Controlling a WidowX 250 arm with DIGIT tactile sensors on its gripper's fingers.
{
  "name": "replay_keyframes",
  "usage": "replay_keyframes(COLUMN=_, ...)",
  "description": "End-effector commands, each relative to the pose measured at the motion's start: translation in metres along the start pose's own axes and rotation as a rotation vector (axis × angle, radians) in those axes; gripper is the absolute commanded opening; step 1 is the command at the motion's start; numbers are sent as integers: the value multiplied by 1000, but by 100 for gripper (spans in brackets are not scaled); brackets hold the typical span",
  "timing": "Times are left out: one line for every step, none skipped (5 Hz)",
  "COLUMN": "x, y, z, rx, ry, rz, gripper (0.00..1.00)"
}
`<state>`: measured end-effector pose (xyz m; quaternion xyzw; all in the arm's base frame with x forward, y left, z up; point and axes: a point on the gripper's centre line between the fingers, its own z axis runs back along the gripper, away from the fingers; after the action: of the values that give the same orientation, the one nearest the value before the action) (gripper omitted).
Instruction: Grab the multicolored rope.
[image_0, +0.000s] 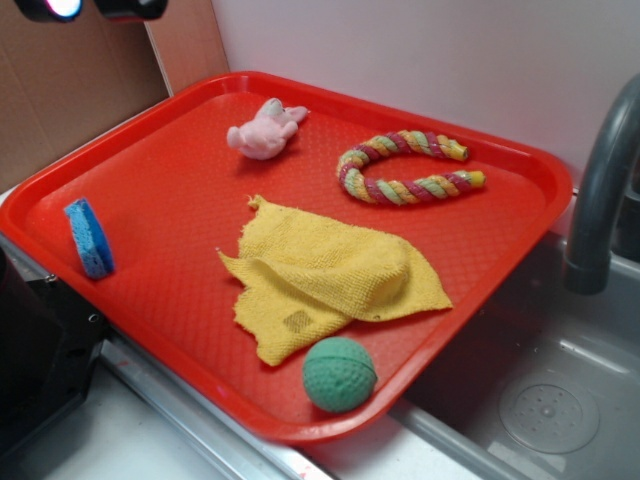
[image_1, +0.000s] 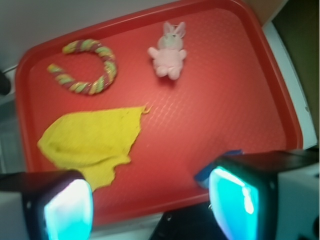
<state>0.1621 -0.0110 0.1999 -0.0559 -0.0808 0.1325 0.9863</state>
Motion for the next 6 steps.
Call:
replay_keyframes(x=4, y=-2, z=4, rx=-4, ry=-18, rz=0, gripper=100)
replay_keyframes(x=4, y=-2, z=4, rx=-4, ry=-18, rz=0, gripper=100)
replay_keyframes(x=37, y=-24, z=-29, rx=12, ry=-83, rz=133, gripper=100)
replay_keyframes(x=55, y=-29, z=-51, rx=-40, ry=-101, rz=278, gripper=100)
replay_keyframes(x=83, y=-26, z=-75, rx=-16, ry=-78, rz=415, gripper=100)
replay_keyframes(x=109, y=-21, z=-112, rx=14, ry=-20, rz=430, gripper=100)
